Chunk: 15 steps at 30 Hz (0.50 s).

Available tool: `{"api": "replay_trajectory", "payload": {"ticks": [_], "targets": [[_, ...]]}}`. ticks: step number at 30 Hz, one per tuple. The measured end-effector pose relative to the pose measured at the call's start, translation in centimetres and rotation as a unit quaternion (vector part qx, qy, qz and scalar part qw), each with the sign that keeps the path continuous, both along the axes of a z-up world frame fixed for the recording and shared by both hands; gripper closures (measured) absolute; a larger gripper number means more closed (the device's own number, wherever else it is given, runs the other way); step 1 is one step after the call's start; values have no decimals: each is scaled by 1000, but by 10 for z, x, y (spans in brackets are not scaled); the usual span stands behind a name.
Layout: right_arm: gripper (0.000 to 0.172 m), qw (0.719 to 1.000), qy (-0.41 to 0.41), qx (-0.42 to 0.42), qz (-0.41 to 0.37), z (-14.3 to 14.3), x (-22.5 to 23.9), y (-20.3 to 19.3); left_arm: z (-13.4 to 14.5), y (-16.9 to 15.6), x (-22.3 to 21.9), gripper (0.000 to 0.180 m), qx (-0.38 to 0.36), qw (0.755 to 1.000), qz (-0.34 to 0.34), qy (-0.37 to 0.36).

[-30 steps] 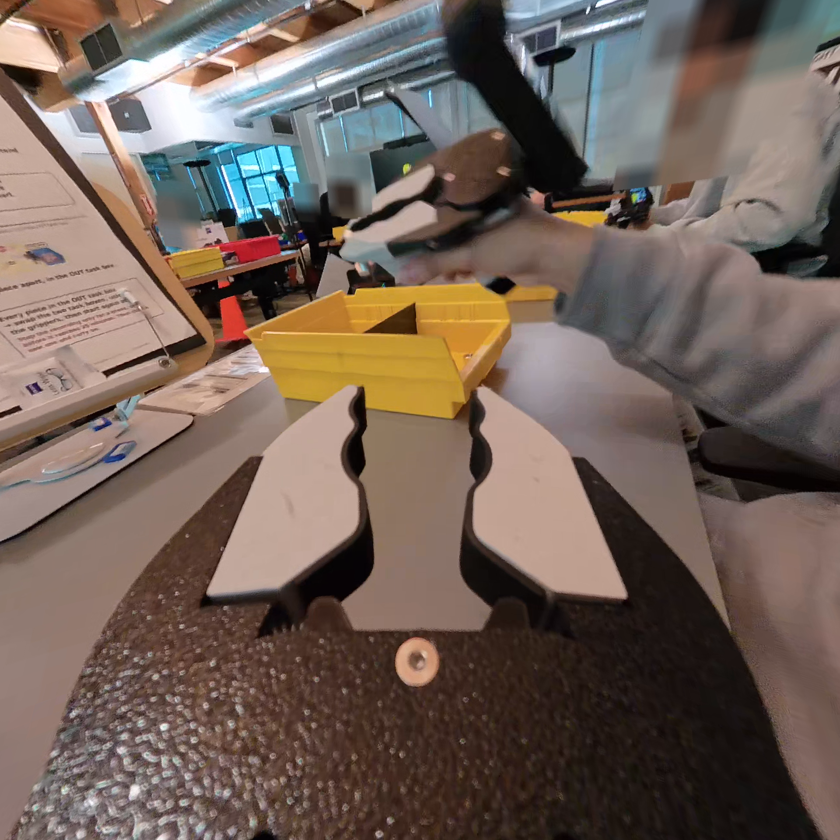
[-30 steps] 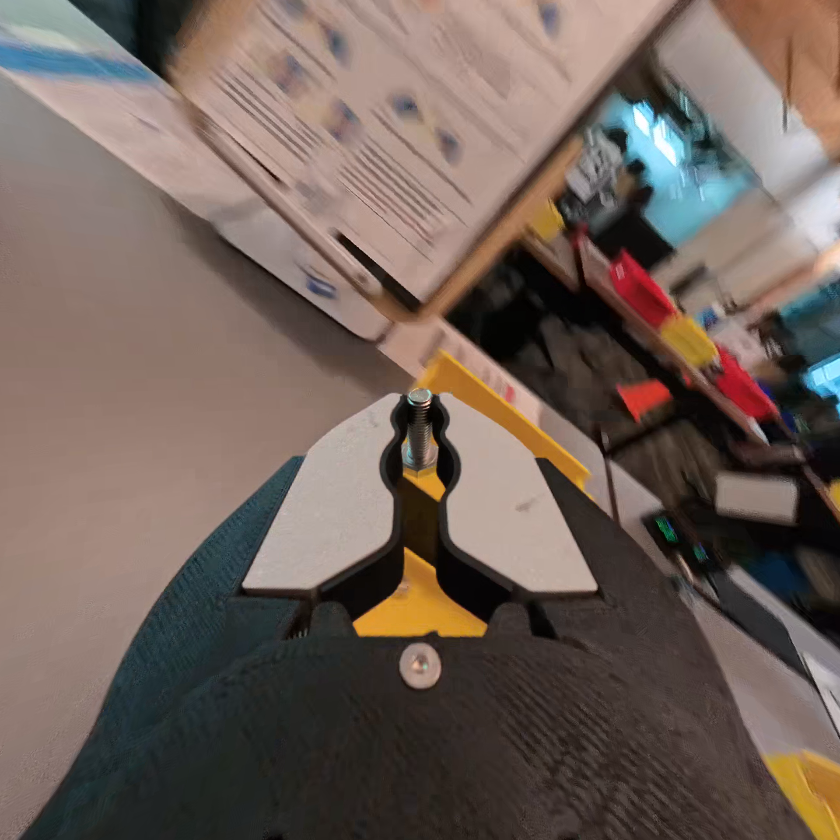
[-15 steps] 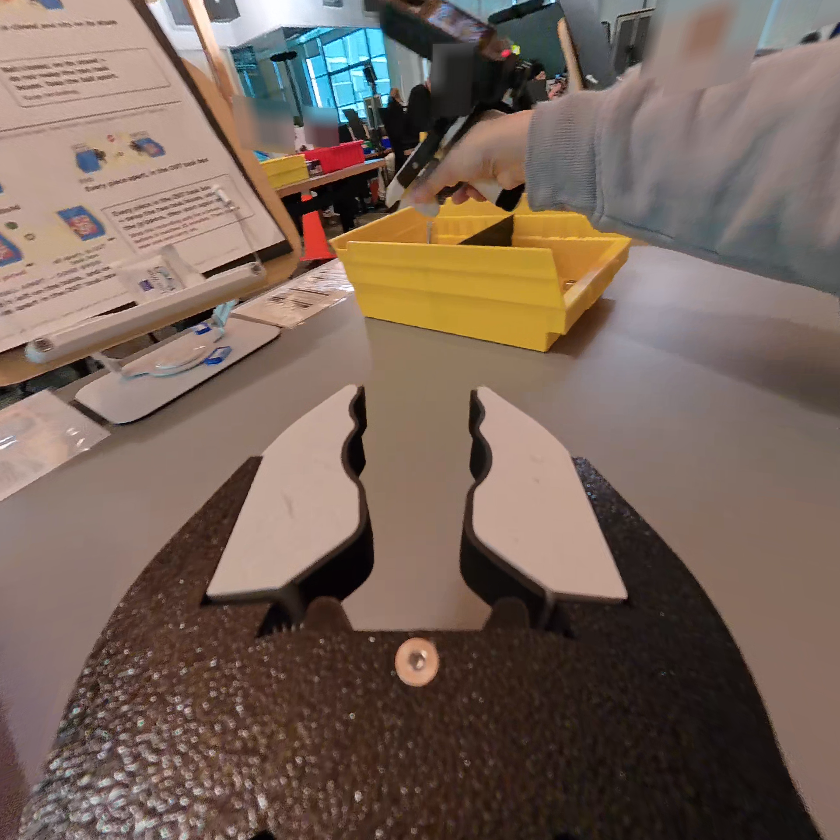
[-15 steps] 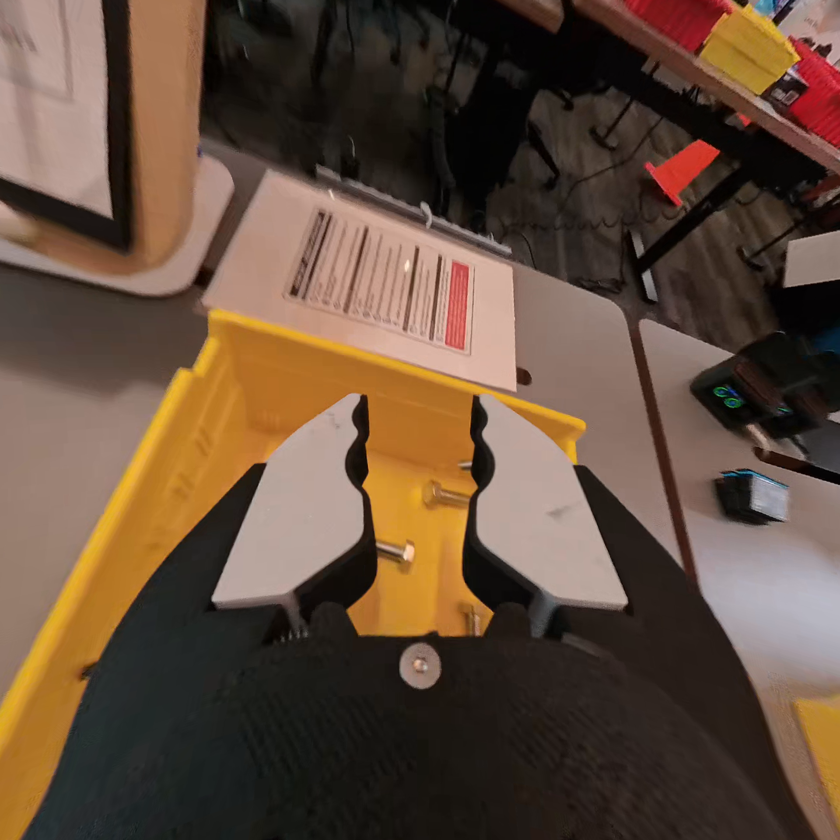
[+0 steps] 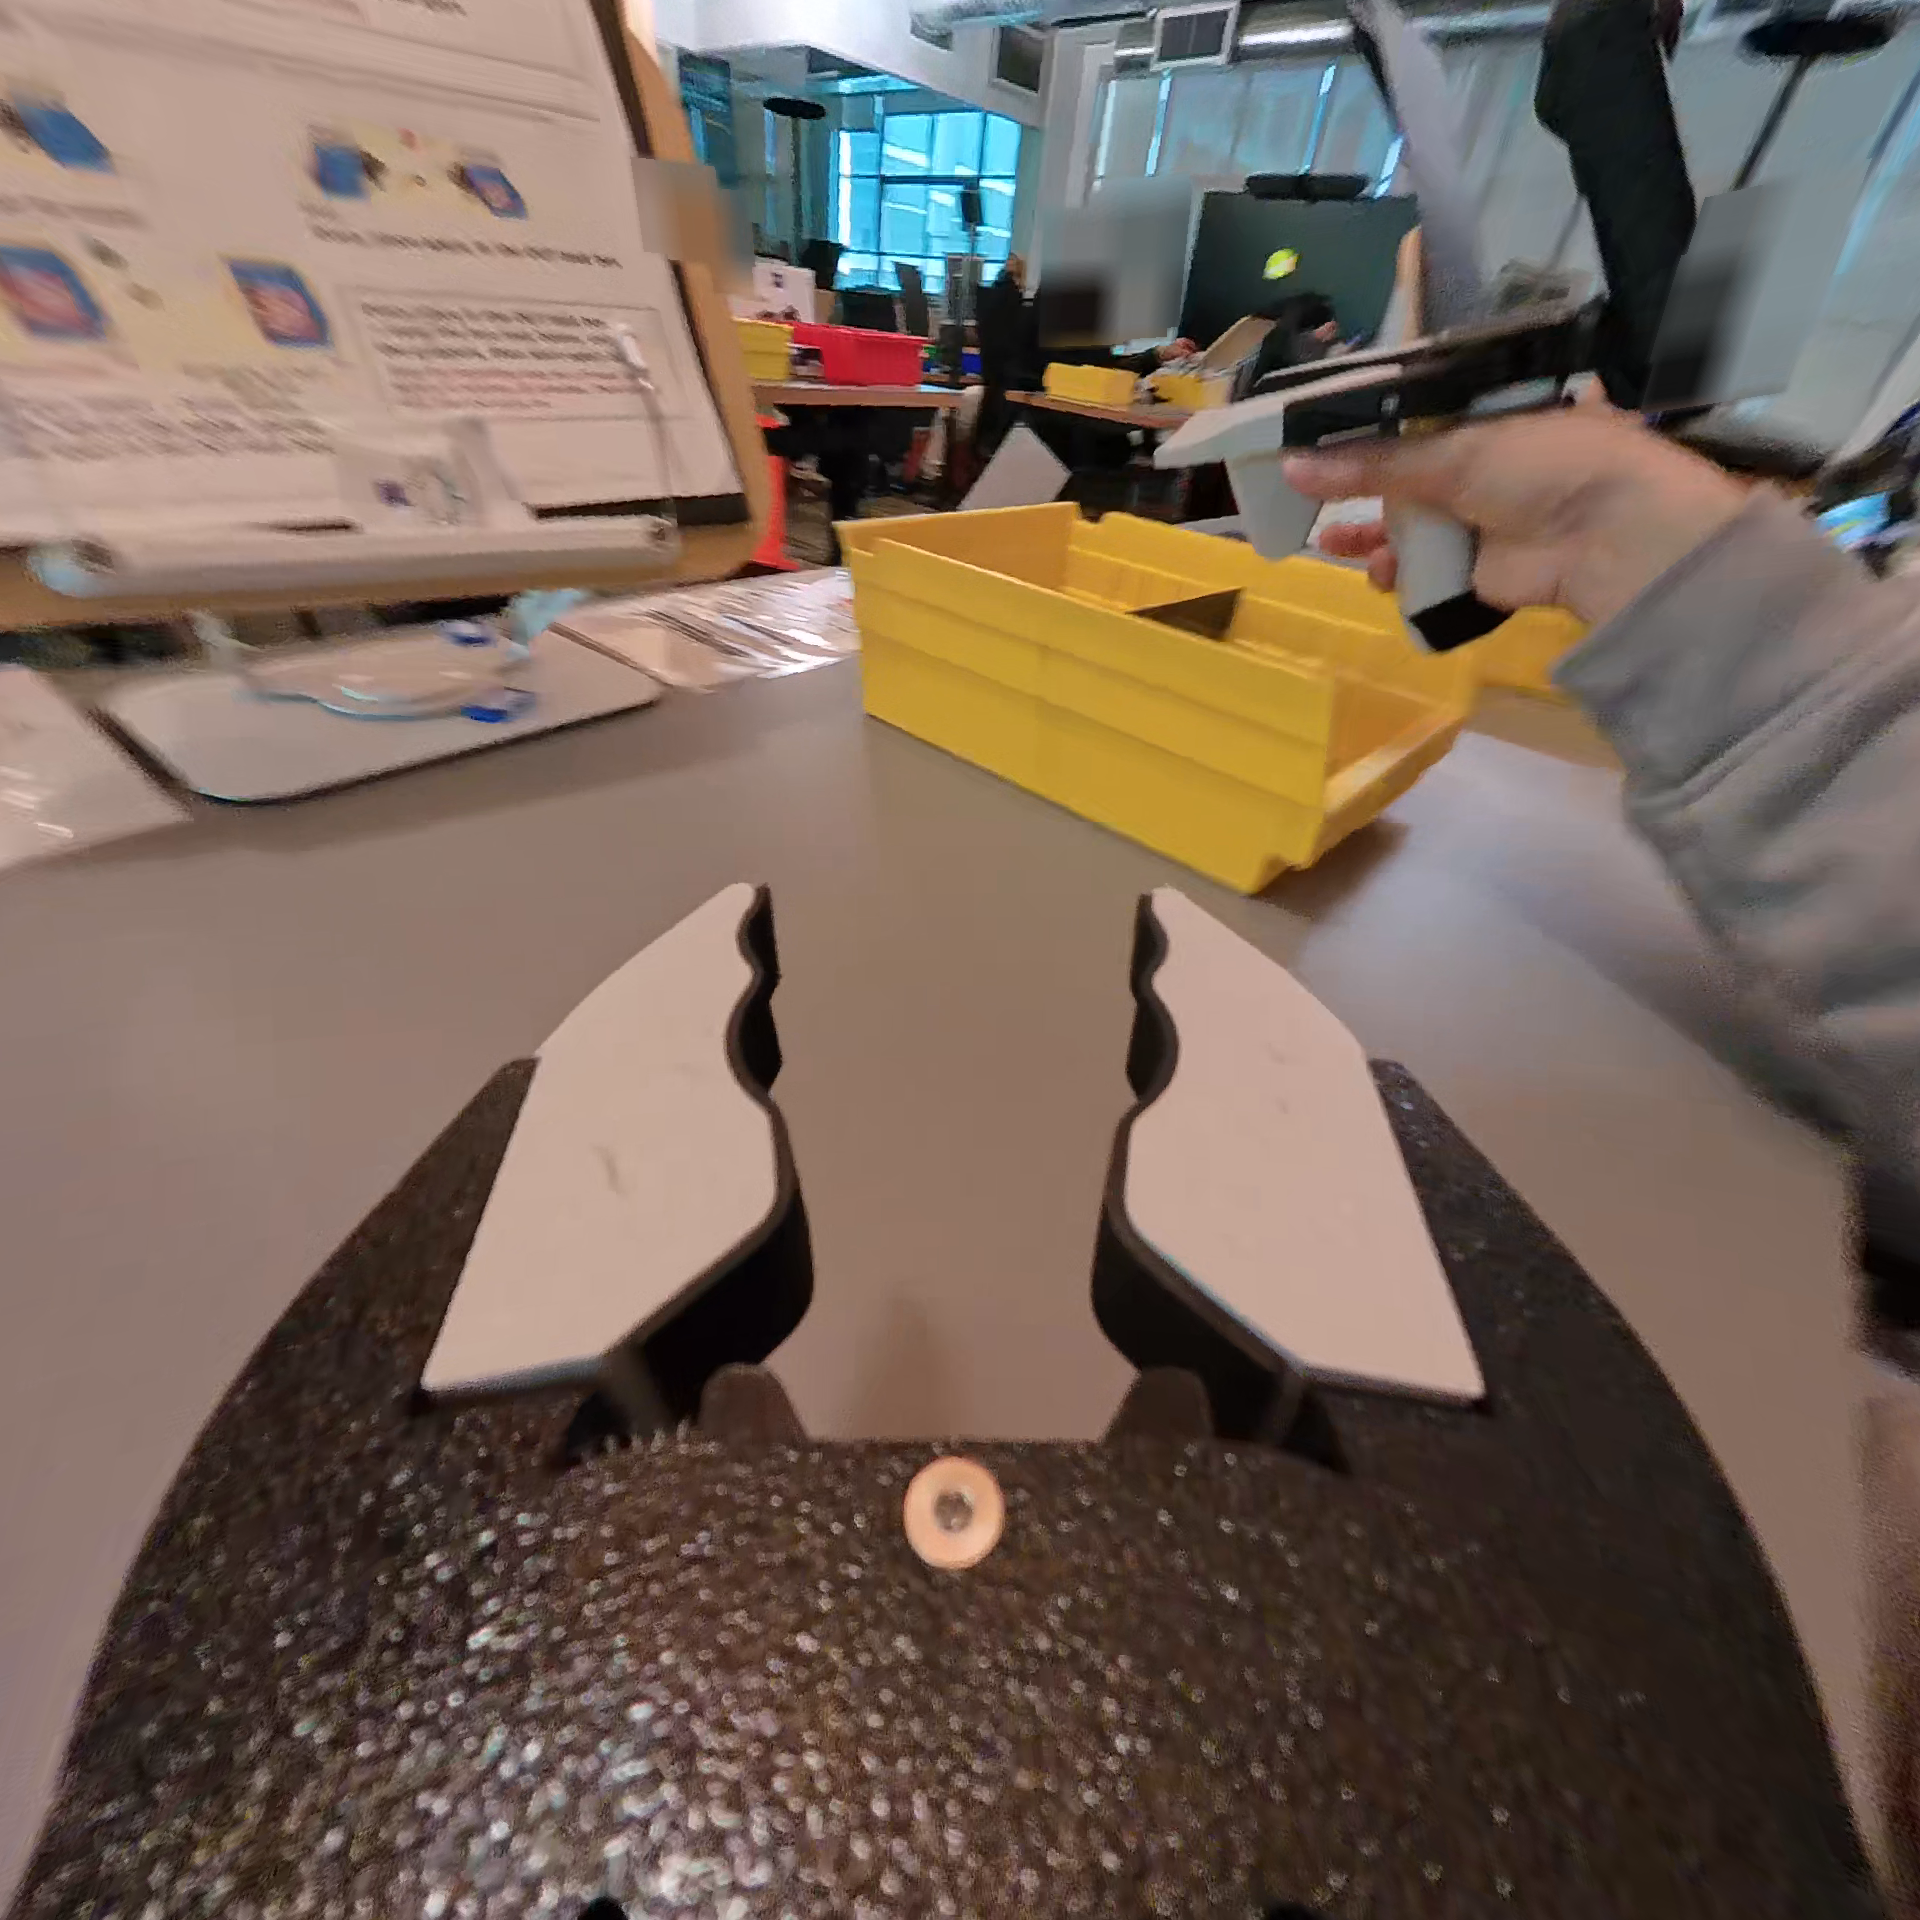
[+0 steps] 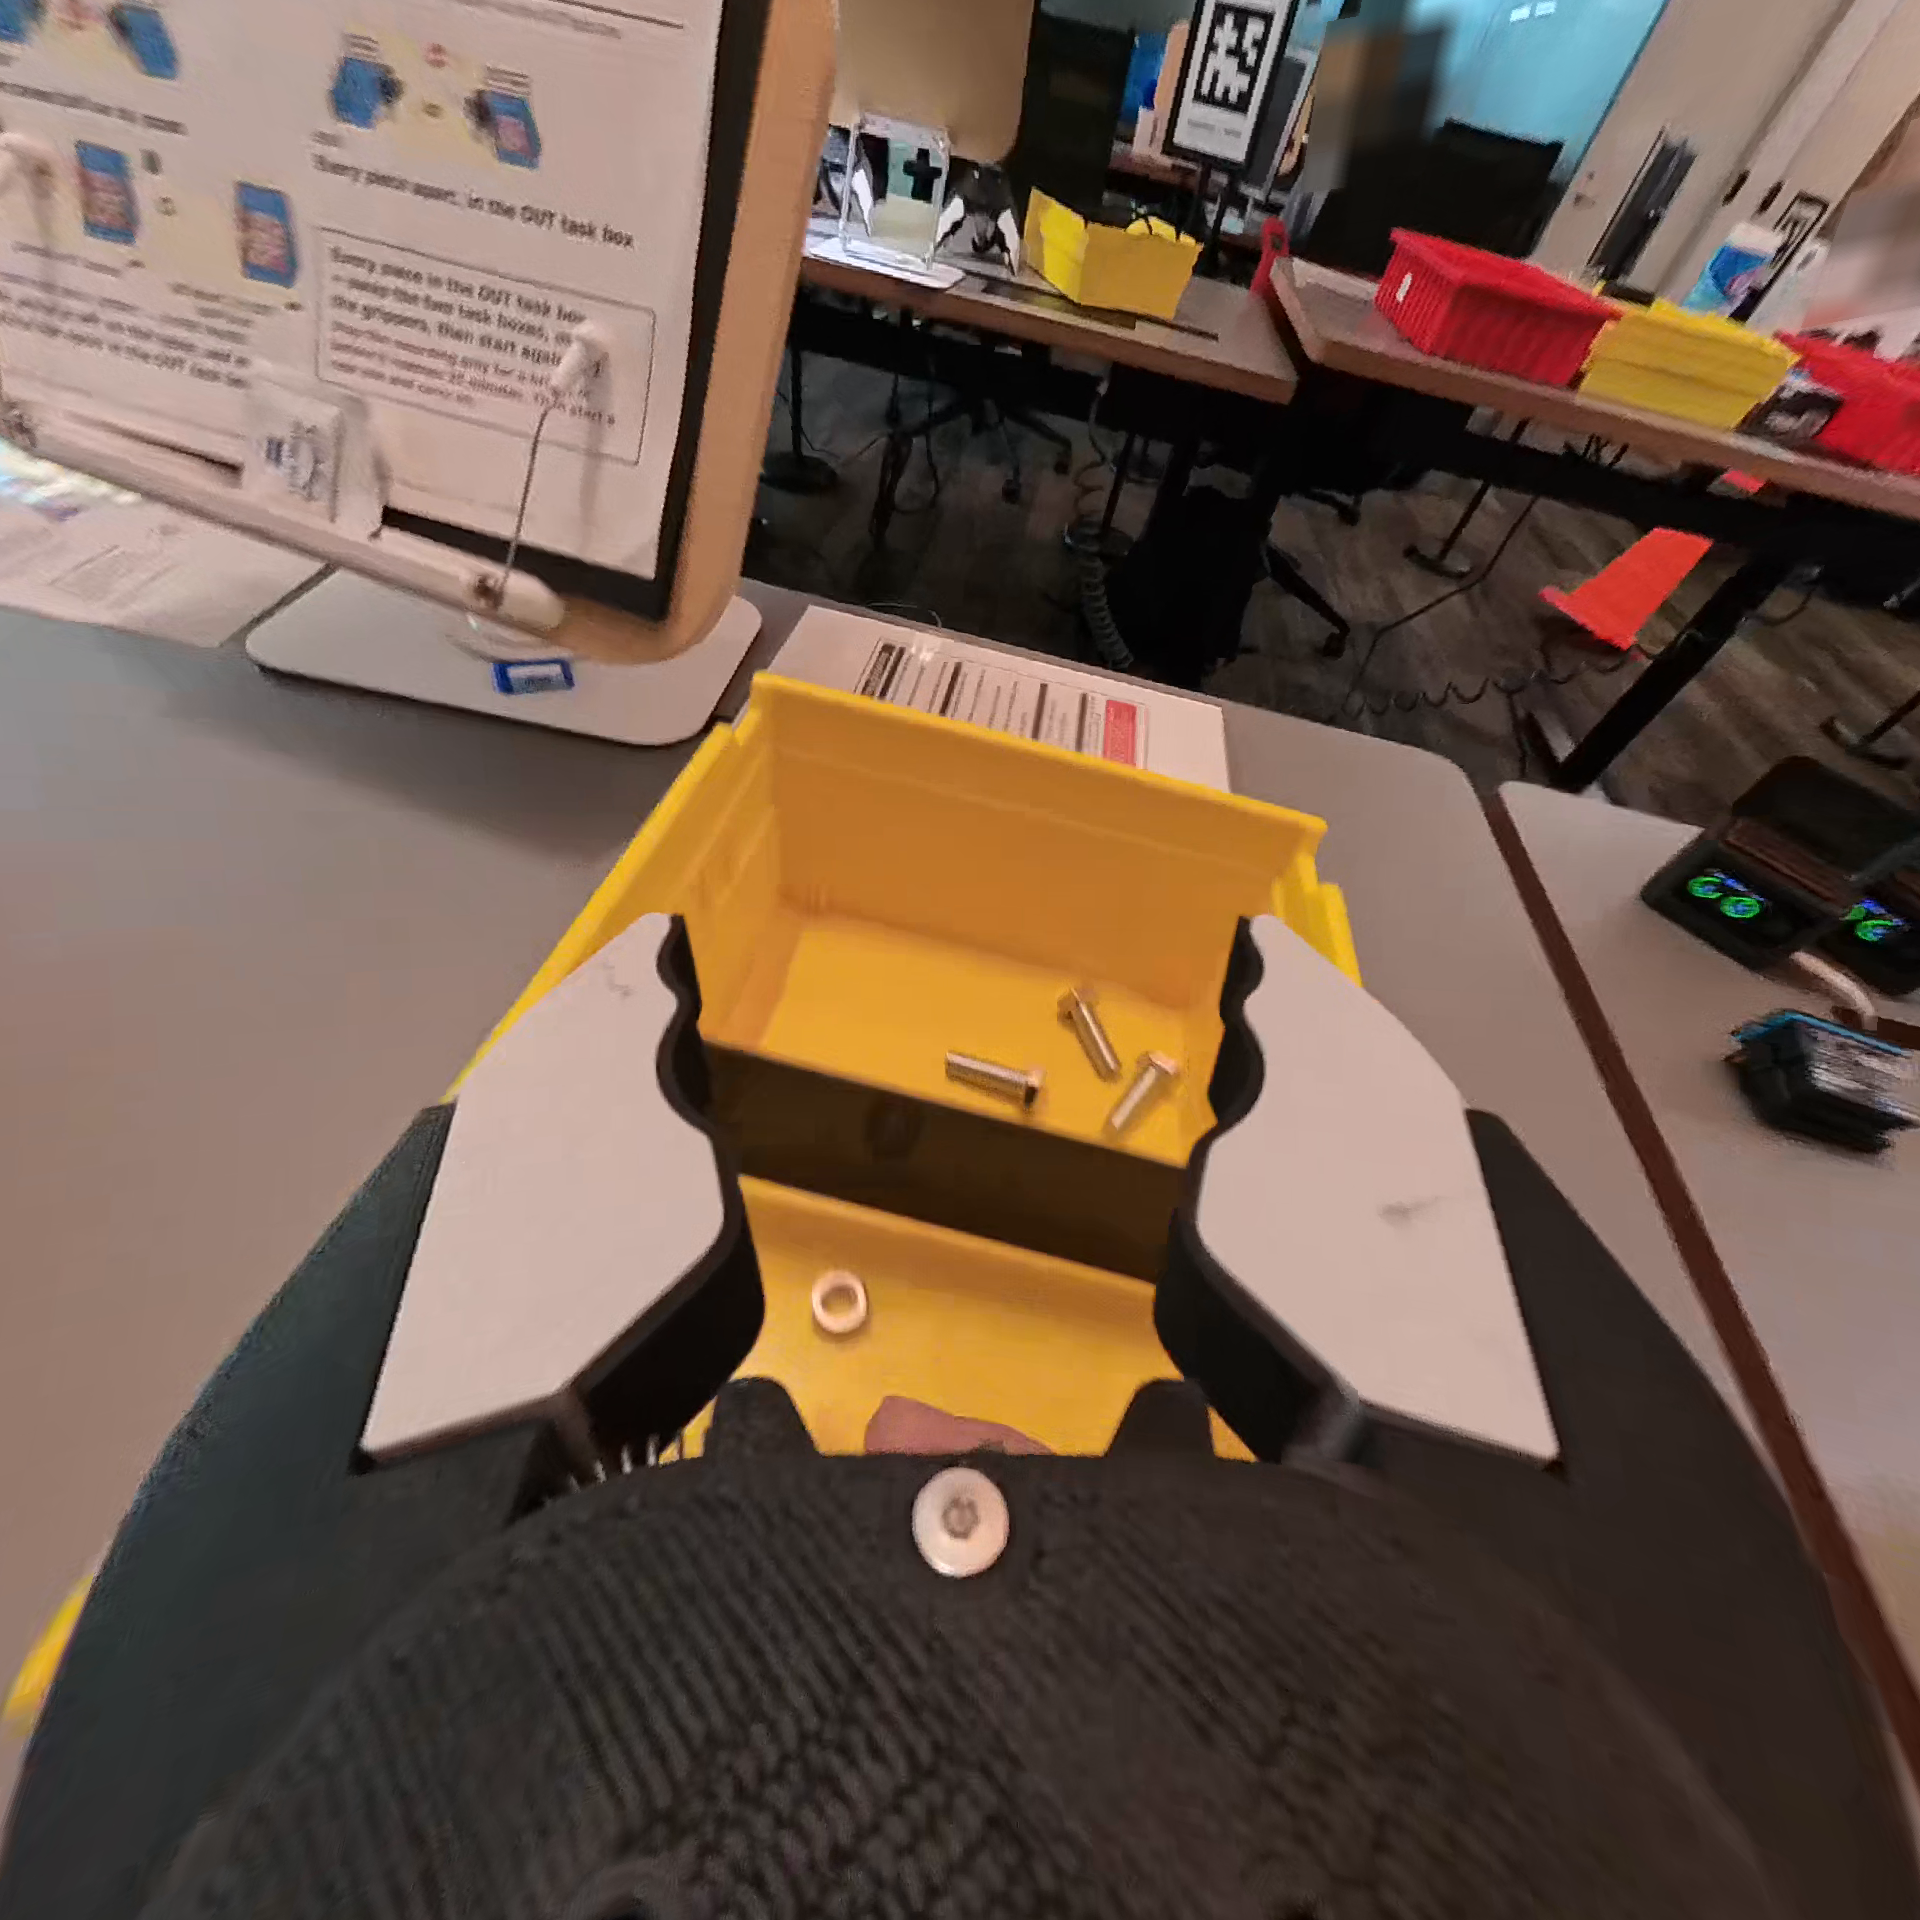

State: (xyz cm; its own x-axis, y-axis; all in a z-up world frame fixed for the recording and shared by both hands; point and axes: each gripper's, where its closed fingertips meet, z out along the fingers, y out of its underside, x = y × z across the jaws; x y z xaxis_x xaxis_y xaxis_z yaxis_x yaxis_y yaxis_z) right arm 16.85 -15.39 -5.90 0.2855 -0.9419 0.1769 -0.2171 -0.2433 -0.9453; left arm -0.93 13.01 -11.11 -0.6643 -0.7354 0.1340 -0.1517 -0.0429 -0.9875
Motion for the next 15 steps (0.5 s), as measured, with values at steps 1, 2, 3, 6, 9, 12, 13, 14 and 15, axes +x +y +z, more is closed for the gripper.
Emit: {"api": "replay_trajectory", "payload": {"ticks": [1,2,3,6,9,12,13,14,15], "targets": [[74,1000,-8,-6,-7,1,-13,-8,-1,-15,-3,110,-22,999,-18,22],[74,1000,-19,-1,-19,4,-26,-18,-3,-31,-5,104,-36,998,-33,42],[74,999,-27,11,-31,7,-37,-27,-4,-47,-5,102,-41,997,-40,54],[72,998,-27,28,-56,8,-70,-51,-1,-104,10,103,-19,998,-34,43],[69,997,-21,14,-74,8,-96,-71,1,-164,30,103,27,998,-26,46],[69,994,-36,26,-101,21,-111,-90,-1,-205,56,104,70,997,10,42],[71,993,-47,31,-100,25,-113,-92,-6,-213,65,106,72,996,24,56],[72,993,-51,37,-98,27,-114,-93,-12,-221,71,117,60,995,23,76],[72,993,-50,42,-95,27,-113,-93,-16,-227,77,126,43,994,22,94]]}}
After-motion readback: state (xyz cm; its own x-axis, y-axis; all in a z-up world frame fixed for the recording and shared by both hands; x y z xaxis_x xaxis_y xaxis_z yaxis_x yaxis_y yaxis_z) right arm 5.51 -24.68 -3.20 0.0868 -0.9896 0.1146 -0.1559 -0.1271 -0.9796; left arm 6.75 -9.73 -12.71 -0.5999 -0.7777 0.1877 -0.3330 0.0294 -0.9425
